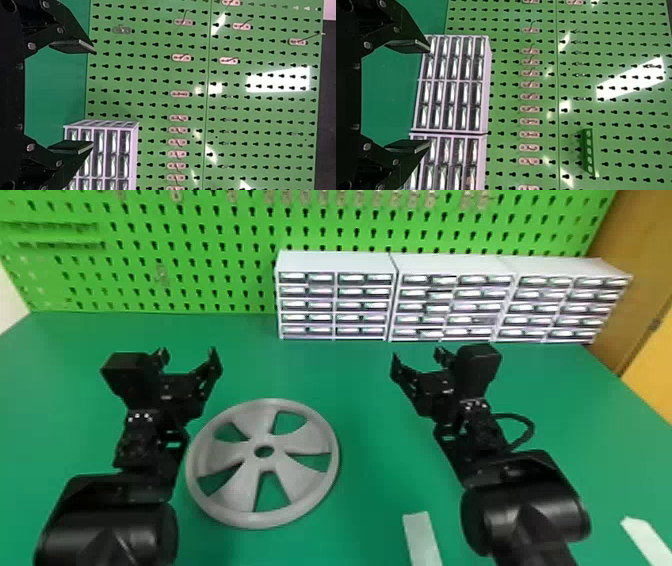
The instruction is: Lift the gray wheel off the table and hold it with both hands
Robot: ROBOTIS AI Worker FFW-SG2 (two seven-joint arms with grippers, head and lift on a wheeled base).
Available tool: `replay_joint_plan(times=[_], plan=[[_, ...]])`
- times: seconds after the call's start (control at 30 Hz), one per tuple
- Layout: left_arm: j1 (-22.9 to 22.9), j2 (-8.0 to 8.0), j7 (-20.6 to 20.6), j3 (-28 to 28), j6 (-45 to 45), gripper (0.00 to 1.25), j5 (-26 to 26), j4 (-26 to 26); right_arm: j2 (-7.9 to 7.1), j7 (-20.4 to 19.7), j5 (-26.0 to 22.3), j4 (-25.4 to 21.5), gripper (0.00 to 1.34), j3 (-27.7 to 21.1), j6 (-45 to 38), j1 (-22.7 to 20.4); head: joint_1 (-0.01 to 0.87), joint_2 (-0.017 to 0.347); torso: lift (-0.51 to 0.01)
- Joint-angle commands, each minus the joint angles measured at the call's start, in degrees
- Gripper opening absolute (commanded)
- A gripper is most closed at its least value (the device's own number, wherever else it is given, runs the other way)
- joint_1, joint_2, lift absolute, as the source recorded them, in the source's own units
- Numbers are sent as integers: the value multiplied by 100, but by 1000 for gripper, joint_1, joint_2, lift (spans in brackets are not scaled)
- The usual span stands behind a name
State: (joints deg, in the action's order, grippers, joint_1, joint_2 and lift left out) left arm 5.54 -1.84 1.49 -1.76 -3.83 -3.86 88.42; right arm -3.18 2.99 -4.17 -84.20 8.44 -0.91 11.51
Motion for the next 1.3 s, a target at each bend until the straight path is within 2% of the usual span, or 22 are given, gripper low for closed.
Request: replay_joint_plan(times=[0.0,0.7,0.83,1.1,1.27], plan=[[9,-1,0,0,-4,842,-1,0,1,0,-5,-8,911,0,-32,9,711,15,-98],[9,-1,0,0,-21,842,-36,0,-51,0,-102,-105,911,-9,-384,71,711,15,-98],[9,-1,-9,0,-21,842,-45,9,-104,0,-128,-281,910,0,-849,132,711,15,-98],[9,-1,-44,0,-65,842,-63,9,-271,-9,-269,-764,904,106,-2387,414,711,15,-98],[18,-1,-70,9,-74,842,-63,9,-456,-369,-647,-1037,891,281,-3319,616,711,15,-98]])
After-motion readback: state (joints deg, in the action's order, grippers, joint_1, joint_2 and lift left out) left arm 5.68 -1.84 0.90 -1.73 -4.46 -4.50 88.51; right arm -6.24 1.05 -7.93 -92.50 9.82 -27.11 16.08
